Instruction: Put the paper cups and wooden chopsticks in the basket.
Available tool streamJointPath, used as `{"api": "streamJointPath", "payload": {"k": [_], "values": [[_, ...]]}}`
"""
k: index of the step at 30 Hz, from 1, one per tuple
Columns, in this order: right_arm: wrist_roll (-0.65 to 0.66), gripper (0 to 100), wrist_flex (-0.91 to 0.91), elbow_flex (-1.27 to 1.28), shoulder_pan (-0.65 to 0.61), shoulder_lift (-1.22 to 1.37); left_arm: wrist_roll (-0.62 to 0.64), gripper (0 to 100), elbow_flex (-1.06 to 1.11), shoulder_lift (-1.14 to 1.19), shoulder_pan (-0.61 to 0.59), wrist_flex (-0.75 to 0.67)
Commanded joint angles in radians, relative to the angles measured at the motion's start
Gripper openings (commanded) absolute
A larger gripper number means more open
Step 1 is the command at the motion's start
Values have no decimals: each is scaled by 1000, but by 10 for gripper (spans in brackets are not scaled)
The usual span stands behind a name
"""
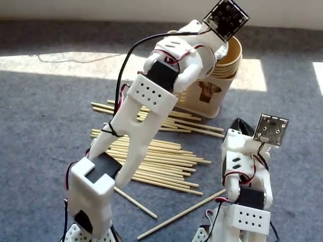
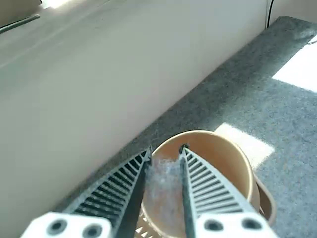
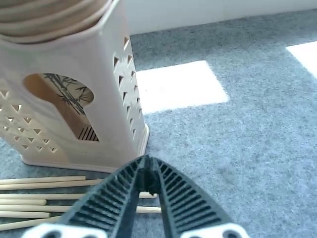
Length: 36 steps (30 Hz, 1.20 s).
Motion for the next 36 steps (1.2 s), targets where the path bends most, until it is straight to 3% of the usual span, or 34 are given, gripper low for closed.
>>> {"api": "streamJointPath", "payload": {"k": [1,11,19,36], "values": [[3,9,-28,-7,8,-10,-6,98,-7,-31,7,2],[3,9,-28,-7,8,-10,-5,98,65,5,70,238],[3,9,-28,-7,8,-10,-5,98,150,76,77,144],[3,9,-28,-7,8,-10,-5,98,136,-303,82,167]]}}
